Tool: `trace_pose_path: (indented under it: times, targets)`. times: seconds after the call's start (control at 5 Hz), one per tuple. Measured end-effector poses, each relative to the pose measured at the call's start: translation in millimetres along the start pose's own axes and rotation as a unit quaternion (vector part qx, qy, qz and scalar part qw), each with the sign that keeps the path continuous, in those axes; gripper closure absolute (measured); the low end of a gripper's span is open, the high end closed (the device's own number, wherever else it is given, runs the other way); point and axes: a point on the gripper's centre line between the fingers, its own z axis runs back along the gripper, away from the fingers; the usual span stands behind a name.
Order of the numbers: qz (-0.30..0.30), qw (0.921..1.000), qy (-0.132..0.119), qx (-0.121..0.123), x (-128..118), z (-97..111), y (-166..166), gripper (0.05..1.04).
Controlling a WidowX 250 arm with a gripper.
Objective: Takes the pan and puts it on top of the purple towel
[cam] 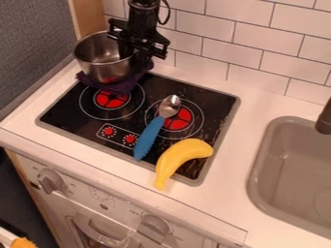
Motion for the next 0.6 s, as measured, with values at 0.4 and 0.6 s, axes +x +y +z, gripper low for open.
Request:
trace_pose_path:
  times: [0.4, 0.6]
  targets:
    - [-0.016, 0.9971, -0.066, -0.035, -39, 48, -10, 0.077]
    - [-0.034, 0.9948, -0.072, -0.064, -60, 54, -14, 0.081]
